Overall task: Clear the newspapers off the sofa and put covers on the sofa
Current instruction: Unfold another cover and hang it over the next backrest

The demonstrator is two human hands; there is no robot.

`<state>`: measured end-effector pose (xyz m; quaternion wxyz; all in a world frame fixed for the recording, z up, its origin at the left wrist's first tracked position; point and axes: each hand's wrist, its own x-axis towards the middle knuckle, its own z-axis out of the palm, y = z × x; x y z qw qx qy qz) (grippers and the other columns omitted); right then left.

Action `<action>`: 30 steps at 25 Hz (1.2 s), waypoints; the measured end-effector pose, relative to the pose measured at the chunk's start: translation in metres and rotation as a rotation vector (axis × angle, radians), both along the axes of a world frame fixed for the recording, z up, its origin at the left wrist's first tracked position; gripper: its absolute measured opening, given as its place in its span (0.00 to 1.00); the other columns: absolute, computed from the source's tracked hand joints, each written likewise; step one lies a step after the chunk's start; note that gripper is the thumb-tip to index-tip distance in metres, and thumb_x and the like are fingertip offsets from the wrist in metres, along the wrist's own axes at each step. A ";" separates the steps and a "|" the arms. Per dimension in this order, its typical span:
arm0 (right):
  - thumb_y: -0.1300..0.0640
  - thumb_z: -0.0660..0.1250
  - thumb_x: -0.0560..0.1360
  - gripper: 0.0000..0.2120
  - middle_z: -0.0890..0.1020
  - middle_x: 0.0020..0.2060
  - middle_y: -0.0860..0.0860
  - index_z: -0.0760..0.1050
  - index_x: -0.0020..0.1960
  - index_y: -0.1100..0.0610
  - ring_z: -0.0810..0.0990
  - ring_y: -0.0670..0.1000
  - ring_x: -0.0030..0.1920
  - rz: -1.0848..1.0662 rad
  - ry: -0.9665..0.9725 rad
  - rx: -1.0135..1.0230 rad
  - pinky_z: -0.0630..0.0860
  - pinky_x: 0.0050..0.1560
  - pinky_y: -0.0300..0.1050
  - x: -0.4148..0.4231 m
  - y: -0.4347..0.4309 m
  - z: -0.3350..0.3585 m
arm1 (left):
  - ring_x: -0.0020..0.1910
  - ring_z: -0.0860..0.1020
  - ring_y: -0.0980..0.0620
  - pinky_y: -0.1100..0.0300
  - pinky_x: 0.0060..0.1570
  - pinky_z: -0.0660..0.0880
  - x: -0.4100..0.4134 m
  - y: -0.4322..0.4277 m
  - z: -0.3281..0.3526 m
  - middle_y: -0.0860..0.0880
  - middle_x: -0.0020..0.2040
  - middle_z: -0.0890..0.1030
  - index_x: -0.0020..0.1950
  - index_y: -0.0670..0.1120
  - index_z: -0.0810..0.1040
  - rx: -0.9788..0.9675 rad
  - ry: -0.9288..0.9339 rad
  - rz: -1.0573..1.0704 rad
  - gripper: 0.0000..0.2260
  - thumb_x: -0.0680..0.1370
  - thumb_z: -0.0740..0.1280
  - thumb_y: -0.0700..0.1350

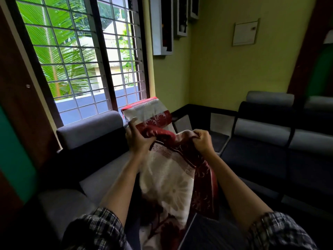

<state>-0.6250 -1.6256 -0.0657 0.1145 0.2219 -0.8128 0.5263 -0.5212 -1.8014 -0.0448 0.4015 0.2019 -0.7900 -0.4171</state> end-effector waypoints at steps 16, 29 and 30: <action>0.60 0.63 0.74 0.07 0.81 0.46 0.56 0.77 0.50 0.58 0.79 0.56 0.46 0.137 0.328 0.552 0.64 0.39 0.41 0.015 -0.025 0.017 | 0.48 0.81 0.43 0.54 0.47 0.77 -0.016 0.024 -0.011 0.44 0.48 0.82 0.51 0.47 0.82 -0.570 -0.466 0.228 0.10 0.76 0.62 0.42; 0.68 0.53 0.74 0.08 0.78 0.44 0.62 0.71 0.43 0.65 0.79 0.64 0.46 -0.099 -0.086 0.526 0.76 0.43 0.50 -0.026 -0.004 -0.031 | 0.39 0.82 0.42 0.44 0.43 0.80 -0.031 0.006 -0.017 0.46 0.34 0.80 0.30 0.53 0.78 0.498 0.246 0.172 0.16 0.76 0.63 0.41; 0.68 0.53 0.74 0.07 0.78 0.45 0.62 0.70 0.42 0.64 0.78 0.64 0.47 -0.098 -0.116 0.508 0.74 0.43 0.50 -0.031 -0.006 -0.036 | 0.38 0.82 0.43 0.43 0.43 0.80 -0.034 0.000 -0.019 0.50 0.32 0.79 0.29 0.55 0.79 0.471 0.288 0.205 0.16 0.75 0.63 0.42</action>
